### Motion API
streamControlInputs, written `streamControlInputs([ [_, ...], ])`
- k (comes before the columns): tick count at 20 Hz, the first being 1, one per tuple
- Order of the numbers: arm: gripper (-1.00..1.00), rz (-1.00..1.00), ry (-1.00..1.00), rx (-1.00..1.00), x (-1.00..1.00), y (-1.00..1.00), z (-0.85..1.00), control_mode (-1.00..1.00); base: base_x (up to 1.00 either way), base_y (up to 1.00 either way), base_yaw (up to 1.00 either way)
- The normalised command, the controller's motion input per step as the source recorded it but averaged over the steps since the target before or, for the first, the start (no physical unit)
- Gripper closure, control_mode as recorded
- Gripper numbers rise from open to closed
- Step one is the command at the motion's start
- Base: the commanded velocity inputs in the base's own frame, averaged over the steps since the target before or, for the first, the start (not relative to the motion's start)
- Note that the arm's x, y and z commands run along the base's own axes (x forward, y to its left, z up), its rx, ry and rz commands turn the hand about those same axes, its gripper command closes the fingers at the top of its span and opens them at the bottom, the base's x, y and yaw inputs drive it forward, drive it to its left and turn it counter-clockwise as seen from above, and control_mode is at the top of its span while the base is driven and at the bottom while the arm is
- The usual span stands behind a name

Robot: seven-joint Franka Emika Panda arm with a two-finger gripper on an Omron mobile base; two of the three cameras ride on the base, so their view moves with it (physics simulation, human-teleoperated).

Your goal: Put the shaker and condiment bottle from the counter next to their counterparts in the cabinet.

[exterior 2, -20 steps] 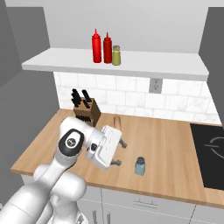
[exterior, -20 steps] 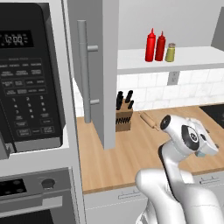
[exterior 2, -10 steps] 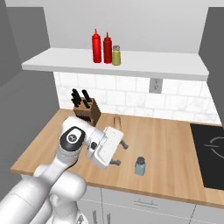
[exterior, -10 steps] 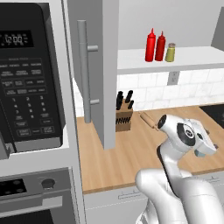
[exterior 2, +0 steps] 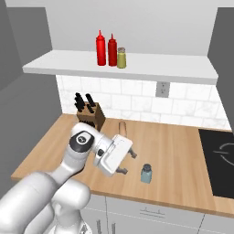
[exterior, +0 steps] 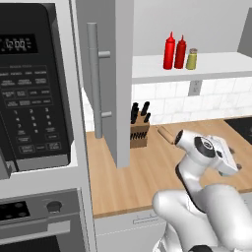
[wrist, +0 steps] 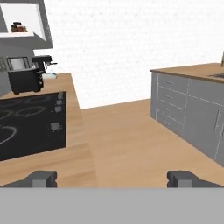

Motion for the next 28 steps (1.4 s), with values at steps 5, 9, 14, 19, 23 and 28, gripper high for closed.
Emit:
streamControlInputs([
  [5, -1.0, 0.0, 0.02, -0.12, 0.09, 0.11, -0.73, -1.0, 0.0, 0.0, 0.0],
  [9, -1.0, 0.0, 0.0, -0.09, 0.02, 0.01, -0.75, -1.0, 0.0, 0.0, 0.0],
  [14, -1.0, 0.0, 0.0, -0.01, 0.0, 0.0, -0.46, -1.0, 0.0, 0.0, 0.0],
  [19, -1.0, 0.0, 0.07, 0.0, 0.13, 0.0, -0.23, -1.0, 0.0, 0.0, 0.0],
  [23, -1.0, 0.0, 0.06, -0.01, 0.42, 0.0, -0.11, -1.0, 0.0, 0.0, 0.0],
  [28, -1.0, 0.0, 0.0, 0.0, 0.13, 0.0, -0.28, -1.0, 0.0, 0.0, 0.0],
])
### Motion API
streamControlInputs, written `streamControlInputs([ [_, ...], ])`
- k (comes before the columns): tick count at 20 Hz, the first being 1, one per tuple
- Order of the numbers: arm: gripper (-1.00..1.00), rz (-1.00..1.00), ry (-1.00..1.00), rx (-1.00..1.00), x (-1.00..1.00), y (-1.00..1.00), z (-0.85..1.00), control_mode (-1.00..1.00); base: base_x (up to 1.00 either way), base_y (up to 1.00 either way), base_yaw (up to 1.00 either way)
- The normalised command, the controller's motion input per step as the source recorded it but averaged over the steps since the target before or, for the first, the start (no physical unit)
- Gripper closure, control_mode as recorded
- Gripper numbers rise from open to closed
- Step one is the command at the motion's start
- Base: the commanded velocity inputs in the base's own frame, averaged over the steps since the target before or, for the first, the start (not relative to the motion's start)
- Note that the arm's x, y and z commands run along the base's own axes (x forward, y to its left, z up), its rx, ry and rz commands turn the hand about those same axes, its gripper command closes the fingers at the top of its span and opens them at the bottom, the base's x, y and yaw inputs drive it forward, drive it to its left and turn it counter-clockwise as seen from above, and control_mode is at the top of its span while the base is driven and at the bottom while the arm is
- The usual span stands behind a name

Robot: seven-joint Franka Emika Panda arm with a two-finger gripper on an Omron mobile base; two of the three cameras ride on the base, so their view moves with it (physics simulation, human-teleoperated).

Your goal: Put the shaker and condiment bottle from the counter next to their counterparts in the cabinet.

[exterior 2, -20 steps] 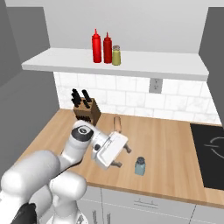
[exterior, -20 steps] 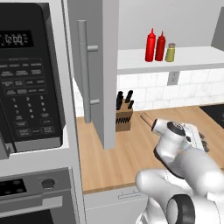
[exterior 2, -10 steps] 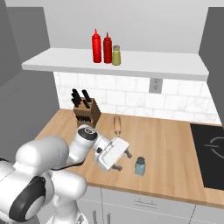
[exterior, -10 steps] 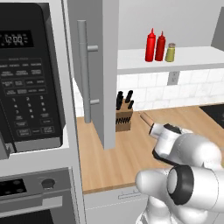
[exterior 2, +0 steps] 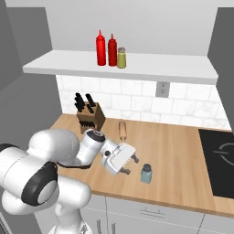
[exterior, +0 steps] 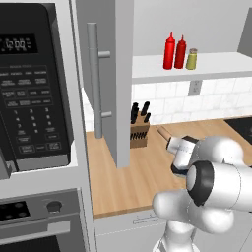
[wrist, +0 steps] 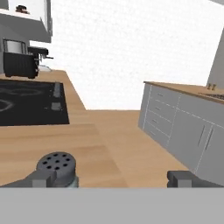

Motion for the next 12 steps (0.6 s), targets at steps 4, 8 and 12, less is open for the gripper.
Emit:
streamControlInputs([
  [4, -1.0, 0.0, 0.0, 0.0, -0.01, -0.11, -0.47, -1.0, 0.0, 0.0, 0.0],
  [8, -1.0, 0.0, 0.0, 0.0, 0.0, -0.18, -0.33, -1.0, 0.0, 0.0, 0.0],
  [12, -1.0, 0.0, 0.0, 0.0, 0.08, -0.08, -0.37, -1.0, 0.0, 0.0, 0.0],
])
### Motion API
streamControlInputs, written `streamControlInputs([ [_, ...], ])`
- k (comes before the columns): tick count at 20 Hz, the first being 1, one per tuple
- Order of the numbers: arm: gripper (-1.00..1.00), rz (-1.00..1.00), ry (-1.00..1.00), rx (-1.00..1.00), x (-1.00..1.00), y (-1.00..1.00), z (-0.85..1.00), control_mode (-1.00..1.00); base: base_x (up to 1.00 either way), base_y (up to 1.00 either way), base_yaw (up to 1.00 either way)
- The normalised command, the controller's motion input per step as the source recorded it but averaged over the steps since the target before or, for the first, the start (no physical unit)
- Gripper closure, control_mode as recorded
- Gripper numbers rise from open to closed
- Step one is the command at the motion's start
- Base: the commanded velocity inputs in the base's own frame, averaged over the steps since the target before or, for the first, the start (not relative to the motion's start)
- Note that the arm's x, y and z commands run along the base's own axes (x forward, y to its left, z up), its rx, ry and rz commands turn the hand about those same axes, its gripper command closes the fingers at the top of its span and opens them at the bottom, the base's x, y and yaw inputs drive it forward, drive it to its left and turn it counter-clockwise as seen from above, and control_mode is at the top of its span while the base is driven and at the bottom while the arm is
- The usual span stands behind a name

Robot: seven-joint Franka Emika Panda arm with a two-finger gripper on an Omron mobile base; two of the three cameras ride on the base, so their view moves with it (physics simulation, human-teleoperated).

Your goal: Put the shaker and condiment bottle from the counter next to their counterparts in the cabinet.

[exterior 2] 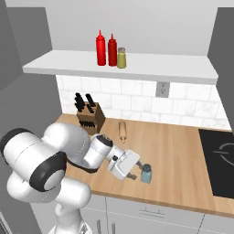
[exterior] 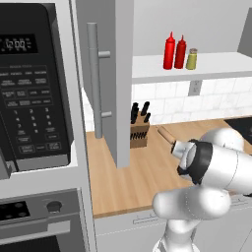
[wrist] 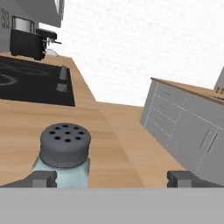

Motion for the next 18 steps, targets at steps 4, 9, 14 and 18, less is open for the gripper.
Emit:
streamControlInputs([
  [4, -1.0, 0.0, 0.0, 0.0, 0.28, 0.0, -0.29, -1.0, 0.0, 0.0, 0.0],
  [9, -1.0, 0.02, 0.0, 0.0, 0.33, 0.04, -0.12, -1.0, 0.0, 0.0, 0.0],
  [14, -1.0, 0.02, -0.02, 0.0, 0.07, -0.03, -0.35, -1.0, 0.0, 0.0, 0.0],
  [18, -1.0, 0.0, -0.06, 0.0, -0.08, -0.34, -0.45, -1.0, 0.0, 0.0, 0.0],
])
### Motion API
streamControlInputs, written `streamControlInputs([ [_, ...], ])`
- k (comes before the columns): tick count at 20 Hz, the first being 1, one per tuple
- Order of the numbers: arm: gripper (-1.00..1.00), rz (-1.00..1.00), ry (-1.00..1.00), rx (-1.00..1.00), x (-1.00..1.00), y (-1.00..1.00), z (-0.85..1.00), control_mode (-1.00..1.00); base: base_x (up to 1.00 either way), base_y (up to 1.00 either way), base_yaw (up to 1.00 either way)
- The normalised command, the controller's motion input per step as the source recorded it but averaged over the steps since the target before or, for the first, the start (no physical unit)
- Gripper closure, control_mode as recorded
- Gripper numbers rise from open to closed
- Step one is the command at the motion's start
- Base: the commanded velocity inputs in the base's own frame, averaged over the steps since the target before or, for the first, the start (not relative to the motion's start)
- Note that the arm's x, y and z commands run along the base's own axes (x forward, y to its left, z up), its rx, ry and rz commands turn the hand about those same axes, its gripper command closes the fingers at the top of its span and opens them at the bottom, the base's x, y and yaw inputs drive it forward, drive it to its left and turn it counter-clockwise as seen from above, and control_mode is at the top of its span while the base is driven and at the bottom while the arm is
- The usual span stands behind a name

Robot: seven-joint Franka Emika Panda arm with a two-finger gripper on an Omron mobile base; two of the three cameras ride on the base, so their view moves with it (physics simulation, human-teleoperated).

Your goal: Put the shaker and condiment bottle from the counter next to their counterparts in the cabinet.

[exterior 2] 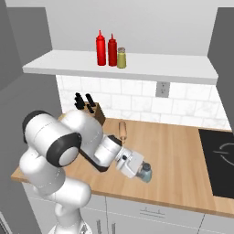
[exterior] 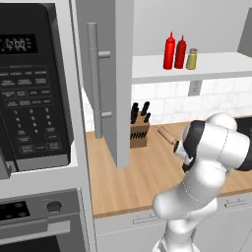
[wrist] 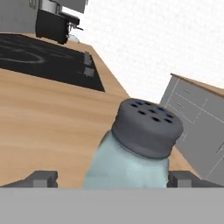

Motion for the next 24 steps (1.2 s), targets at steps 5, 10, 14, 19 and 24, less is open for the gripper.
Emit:
streamControlInputs([
  [5, 1.0, 0.0, -0.09, 0.01, -0.03, -0.51, -0.26, -1.0, 0.0, 0.0, 0.0],
  [10, 1.0, 0.0, -0.12, 0.01, -0.26, -0.16, 0.23, -1.0, 0.0, 0.0, 0.0],
  [14, 1.0, 0.09, -0.18, 0.0, -0.41, 0.0, 0.86, -1.0, 0.0, 0.0, 0.0],
  [19, 1.0, 0.22, -0.12, 0.0, -0.16, 0.01, 0.96, -1.0, 0.0, 0.0, 0.0],
  [24, 1.0, 0.39, -0.06, -0.11, -0.01, 0.23, 0.73, -1.0, 0.0, 0.0, 0.0],
])
